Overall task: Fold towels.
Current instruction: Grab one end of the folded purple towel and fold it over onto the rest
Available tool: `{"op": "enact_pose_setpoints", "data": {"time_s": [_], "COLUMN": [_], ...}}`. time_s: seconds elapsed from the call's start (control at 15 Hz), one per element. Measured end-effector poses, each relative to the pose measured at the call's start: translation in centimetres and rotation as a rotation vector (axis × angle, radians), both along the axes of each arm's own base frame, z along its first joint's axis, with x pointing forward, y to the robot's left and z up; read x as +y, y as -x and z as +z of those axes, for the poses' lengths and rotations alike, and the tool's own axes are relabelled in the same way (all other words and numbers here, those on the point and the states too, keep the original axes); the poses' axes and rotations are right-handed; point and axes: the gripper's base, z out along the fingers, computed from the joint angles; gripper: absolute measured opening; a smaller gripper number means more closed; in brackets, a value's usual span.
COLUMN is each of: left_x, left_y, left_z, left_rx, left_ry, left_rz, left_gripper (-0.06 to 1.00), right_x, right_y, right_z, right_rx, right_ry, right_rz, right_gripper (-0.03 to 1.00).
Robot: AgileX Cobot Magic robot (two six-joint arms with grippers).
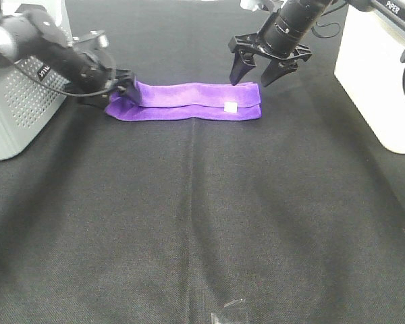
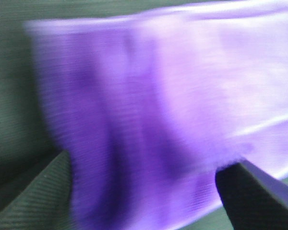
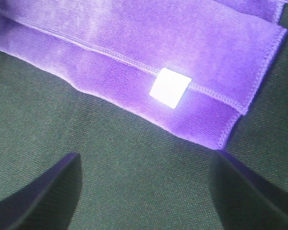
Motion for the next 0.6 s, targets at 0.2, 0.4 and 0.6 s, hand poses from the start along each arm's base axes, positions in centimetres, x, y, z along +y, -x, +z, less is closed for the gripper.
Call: {"op": "enact_pose_setpoints", "data": {"time_s": [0.2,0.4,0.6], "left_x": [-1.95,-2.3,-2.3], "left_y": [0.13,0.03,0.03], "left_z": [-0.25,-0.66,-1.15], "left_rx": [-0.021,-0.035,-0.029], "left_ry": [0.015,0.016,0.017], "left_rz": [-0.018,-0.011,-0.008], "left_gripper": [0.74,0.54,0.09], "right_x": [0.05,0.06,0.06], "right_y": [0.01,0.01,0.01], "right_z": [0.02,0.03,0.03], "right_rx": [0.002,0.002,0.002], "right_ry": [-0.007,-0.008,-0.008], "right_rz": [0.0,0.0,0.0], "right_gripper": [0.73,0.73,0.73]}}
